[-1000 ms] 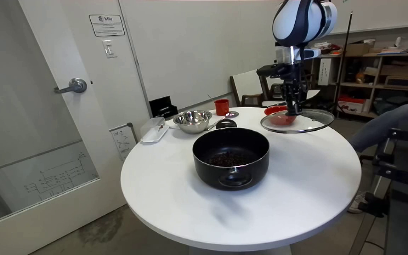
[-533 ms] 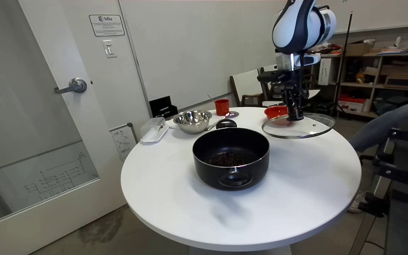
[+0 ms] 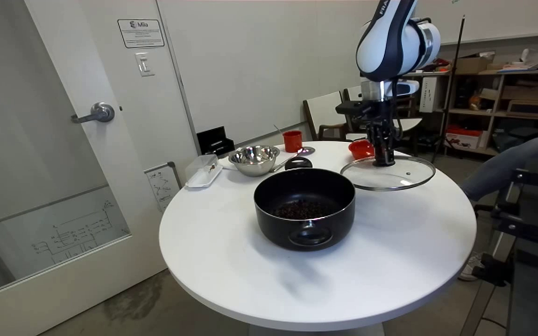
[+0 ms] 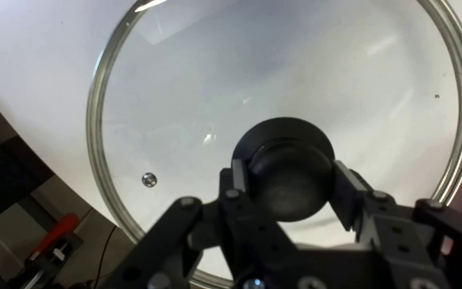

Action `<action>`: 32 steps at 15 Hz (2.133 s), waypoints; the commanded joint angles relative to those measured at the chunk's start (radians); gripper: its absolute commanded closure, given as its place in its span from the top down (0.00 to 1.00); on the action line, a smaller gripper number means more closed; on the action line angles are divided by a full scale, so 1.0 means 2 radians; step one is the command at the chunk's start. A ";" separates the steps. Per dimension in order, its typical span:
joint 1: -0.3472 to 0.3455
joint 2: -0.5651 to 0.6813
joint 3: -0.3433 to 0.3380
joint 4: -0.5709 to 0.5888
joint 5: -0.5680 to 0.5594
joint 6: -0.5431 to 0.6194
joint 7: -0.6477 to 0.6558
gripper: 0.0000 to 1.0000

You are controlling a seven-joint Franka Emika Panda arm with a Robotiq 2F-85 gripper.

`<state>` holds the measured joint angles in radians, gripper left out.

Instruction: Pick up the lid from the black pot and put it on the table.

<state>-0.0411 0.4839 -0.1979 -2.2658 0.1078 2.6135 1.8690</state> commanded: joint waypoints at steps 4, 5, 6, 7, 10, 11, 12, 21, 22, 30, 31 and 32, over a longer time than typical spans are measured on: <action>0.007 0.012 -0.002 0.000 0.025 0.036 0.006 0.26; 0.007 0.016 -0.002 0.001 0.027 0.040 0.006 0.26; 0.008 0.019 -0.004 0.002 0.027 0.044 0.007 0.26; 0.009 0.021 -0.004 0.001 0.029 0.050 0.007 0.26; 0.011 0.018 -0.003 -0.003 0.033 0.061 0.006 0.26; 0.012 0.019 -0.004 -0.002 0.034 0.062 0.007 0.26; 0.012 0.020 -0.003 -0.001 0.036 0.064 0.008 0.26; 0.009 0.030 0.000 0.001 0.063 0.065 0.030 0.26; 0.010 0.031 -0.001 0.000 0.067 0.067 0.032 0.26; 0.015 0.046 -0.004 0.000 0.073 0.072 0.061 0.26; 0.014 0.047 -0.003 -0.001 0.073 0.073 0.062 0.26; 0.015 0.049 -0.004 -0.001 0.073 0.073 0.066 0.26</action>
<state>-0.0275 0.5808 -0.1977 -2.2660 0.2311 2.7396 1.9761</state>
